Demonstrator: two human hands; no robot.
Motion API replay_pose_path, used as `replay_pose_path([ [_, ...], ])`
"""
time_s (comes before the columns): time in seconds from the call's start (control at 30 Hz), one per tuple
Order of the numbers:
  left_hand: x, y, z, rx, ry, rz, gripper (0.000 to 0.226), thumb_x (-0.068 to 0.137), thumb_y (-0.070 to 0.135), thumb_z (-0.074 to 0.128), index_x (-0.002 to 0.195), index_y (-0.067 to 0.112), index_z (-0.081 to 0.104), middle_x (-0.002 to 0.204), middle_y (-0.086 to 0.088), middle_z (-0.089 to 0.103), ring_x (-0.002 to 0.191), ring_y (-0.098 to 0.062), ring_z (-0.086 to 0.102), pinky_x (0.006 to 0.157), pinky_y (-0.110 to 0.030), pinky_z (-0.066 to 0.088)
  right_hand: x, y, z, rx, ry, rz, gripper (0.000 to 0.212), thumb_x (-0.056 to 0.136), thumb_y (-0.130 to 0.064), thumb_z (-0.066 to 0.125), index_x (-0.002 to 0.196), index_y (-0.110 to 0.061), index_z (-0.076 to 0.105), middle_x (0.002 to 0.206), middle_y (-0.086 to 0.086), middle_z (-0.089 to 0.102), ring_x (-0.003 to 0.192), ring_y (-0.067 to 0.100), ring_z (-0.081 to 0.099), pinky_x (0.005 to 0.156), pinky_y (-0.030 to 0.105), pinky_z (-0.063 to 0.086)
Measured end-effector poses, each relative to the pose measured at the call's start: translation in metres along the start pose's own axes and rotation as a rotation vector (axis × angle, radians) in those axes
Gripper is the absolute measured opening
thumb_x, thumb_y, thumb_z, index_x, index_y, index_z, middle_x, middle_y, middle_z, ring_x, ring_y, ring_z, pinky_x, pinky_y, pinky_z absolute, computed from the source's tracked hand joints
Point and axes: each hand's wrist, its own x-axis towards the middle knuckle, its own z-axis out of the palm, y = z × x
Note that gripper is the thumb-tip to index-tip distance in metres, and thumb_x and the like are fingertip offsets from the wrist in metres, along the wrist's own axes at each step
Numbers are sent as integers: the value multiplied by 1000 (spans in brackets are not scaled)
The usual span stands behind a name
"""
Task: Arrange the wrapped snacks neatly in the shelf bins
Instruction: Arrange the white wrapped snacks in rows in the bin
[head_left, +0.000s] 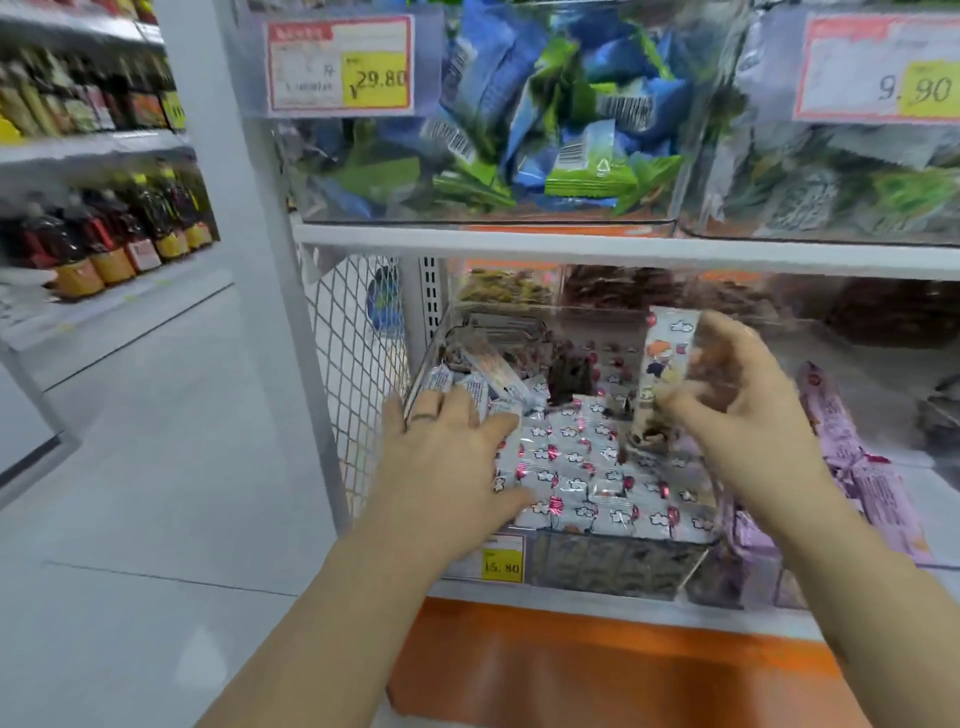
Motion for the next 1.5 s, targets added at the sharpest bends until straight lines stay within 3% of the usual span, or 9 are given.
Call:
replay_pose_path([
  [0.17, -3, 6, 2, -4, 84, 17, 58, 83, 63, 46, 136, 39, 39, 121, 4, 48, 124, -22, 36, 113, -53, 6, -3, 0, -1, -18, -13, -5, 53, 84, 5, 60, 111, -38, 46, 94, 2, 57, 80, 20, 55, 77, 34, 52],
  [0.27, -3, 6, 2, -87, 189, -7, 43, 74, 45, 65, 115, 33, 62, 101, 2, 61, 100, -26, 56, 107, -52, 25, -4, -1, -2, -49, -47, -8, 32, 85, -2, 61, 102, -29, 55, 93, 15, 61, 75, 18, 56, 62, 15, 48],
  [0.33, -2, 5, -5, -167, 294, -42, 36, 73, 37, 67, 108, 30, 66, 95, 4, 63, 88, -22, 60, 100, -44, 35, -4, 0, -4, -58, -54, 16, 23, 85, -6, 64, 101, -22, 59, 89, 18, 62, 68, 12, 54, 56, 9, 45],
  [0.43, -2, 2, -23, -412, 448, -102, 37, 82, 36, 61, 119, 33, 57, 108, 14, 57, 86, -5, 50, 80, -24, 37, -5, -4, -6, -90, -76, -18, 28, 82, -7, 68, 90, -32, 60, 88, -7, 67, 73, -2, 61, 67, 5, 45],
  [0.6, -3, 5, -34, -933, 534, -126, 42, 79, 32, 70, 109, 50, 46, 91, 30, 57, 85, 13, 54, 67, -1, 40, -9, -22, -14, -43, -154, -123, 27, 76, -16, 72, 93, -36, 65, 90, -6, 71, 86, 10, 66, 80, 19, 52],
  [0.83, 6, 23, -17, -1054, 323, -77, 32, 78, 31, 72, 95, 46, 49, 91, 23, 62, 86, 11, 56, 70, -7, 46, -16, -23, -3, 6, -394, -3, 32, 75, -18, 72, 101, -35, 66, 96, 1, 68, 84, 8, 67, 78, 26, 55],
  [0.97, 12, 24, -9, -1150, 179, -107, 33, 85, 30, 64, 113, 44, 51, 109, 13, 62, 95, 3, 59, 88, -31, 53, -15, -20, 0, 39, -401, 25, 33, 78, -12, 71, 105, -30, 65, 99, -1, 66, 85, 3, 63, 67, 17, 51],
  [1.23, 12, 15, -13, -1245, 34, -73, 49, 87, 11, 62, 125, 37, 46, 102, 31, 51, 88, 17, 55, 70, -3, 46, -15, -23, -3, 132, -414, 34, 33, 78, -6, 70, 100, -29, 64, 85, -16, 70, 81, -1, 64, 71, 17, 54],
  [1.5, 13, 19, -13, -1216, -7, -16, 45, 92, 27, 55, 136, 31, 46, 121, 16, 60, 103, 3, 59, 93, -30, 51, -10, -18, 0, 111, -415, -35, 30, 73, -21, 71, 100, -32, 65, 109, -12, 67, 103, 3, 62, 81, 23, 54],
])
